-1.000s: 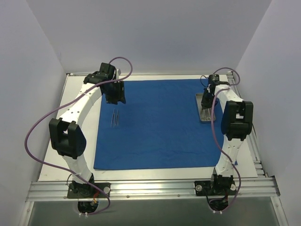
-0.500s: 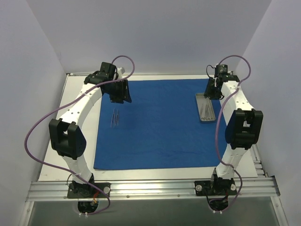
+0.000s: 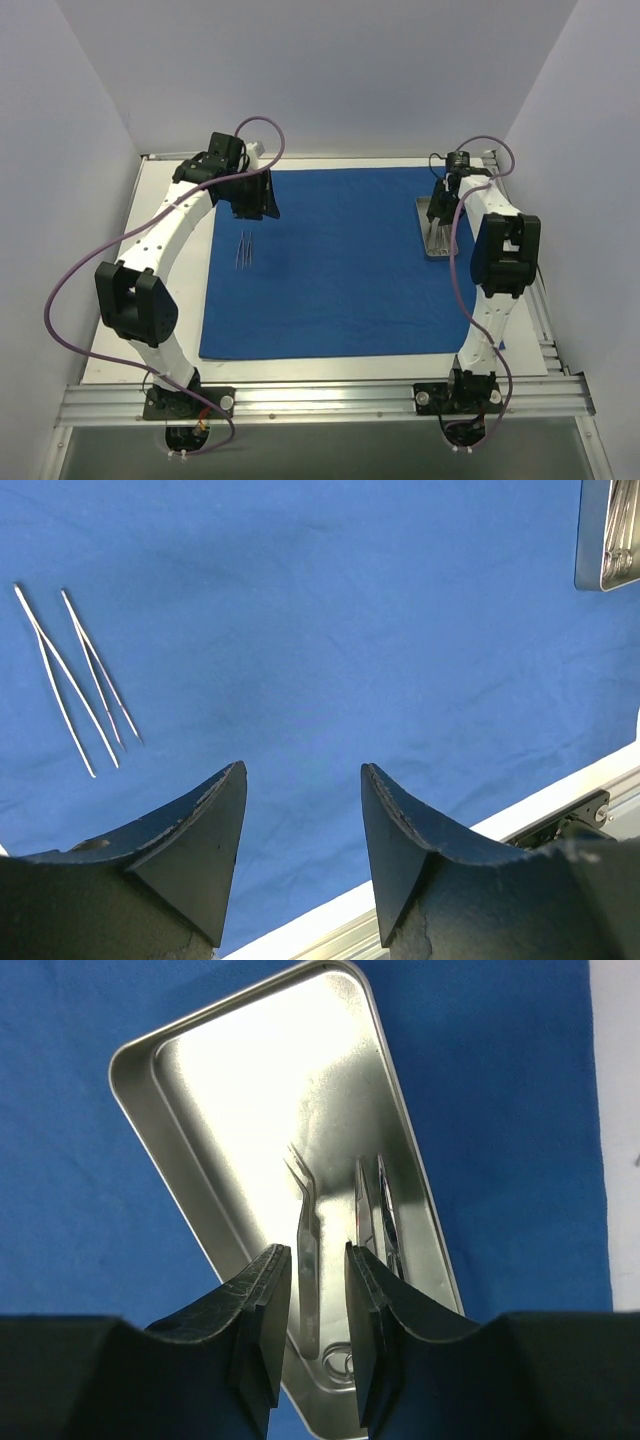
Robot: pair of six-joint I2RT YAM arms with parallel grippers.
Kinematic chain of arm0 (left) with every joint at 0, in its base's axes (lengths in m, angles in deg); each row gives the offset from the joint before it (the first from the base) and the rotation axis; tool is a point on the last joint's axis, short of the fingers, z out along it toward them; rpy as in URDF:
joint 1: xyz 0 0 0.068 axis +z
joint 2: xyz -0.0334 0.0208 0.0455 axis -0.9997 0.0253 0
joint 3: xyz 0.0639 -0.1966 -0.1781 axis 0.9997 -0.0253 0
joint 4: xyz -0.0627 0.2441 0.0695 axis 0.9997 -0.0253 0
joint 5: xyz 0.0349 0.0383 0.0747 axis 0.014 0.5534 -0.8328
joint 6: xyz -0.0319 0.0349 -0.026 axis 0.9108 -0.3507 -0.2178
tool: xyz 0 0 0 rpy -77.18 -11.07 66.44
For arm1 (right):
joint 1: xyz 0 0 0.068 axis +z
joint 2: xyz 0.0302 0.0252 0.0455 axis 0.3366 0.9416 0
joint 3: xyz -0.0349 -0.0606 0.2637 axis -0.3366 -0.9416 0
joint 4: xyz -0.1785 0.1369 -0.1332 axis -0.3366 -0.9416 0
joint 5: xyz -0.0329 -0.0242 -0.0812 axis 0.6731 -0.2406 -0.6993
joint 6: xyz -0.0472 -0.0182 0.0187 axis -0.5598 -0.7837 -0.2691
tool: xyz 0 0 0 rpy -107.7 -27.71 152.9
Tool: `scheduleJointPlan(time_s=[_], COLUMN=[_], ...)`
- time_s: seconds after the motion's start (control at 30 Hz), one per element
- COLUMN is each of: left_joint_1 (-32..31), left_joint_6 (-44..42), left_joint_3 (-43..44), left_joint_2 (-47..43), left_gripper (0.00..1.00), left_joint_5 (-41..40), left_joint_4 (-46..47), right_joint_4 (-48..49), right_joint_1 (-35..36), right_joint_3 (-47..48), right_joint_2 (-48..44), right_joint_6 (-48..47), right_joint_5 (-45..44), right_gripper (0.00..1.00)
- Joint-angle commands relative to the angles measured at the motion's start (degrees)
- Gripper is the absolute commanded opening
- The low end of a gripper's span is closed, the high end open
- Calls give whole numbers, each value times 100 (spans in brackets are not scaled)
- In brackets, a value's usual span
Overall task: Open and lay out the surgical kit
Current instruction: Pick up the medical item from the container.
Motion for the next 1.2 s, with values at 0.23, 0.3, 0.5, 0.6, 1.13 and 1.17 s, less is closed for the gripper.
scheduleJointPlan(time_s=[0.23, 0.3, 0.5, 0.6, 1.13, 1.17], left_joint_1=[-17, -17, -17, -17, -79, -105], left_joint_6=[-103, -103, -76, -67, 362, 415], left_joint_3=[94, 103, 138, 121, -151, -160], left_joint_2=[-45, -36, 17, 8, -142, -159], left_gripper=[59, 58, 59, 58, 61, 61], left_joint_5=[172, 181, 190, 172, 1787, 1841], left_joint_4=[59, 68, 68, 51, 1052, 1148], right_joint_4=[78, 95, 69, -18, -784, -784], right_joint_1=[41, 59, 103, 103, 15, 128], right_joint_3=[13, 13, 74, 127, 558, 531], right_joint_2=[360, 413, 607, 625, -1247, -1283], right_joint_6=[35, 27, -17, -26, 447, 535], right_joint_5=[-90, -98, -98, -116, 1156, 1655], right_gripper=[29, 29, 26, 13, 2, 1])
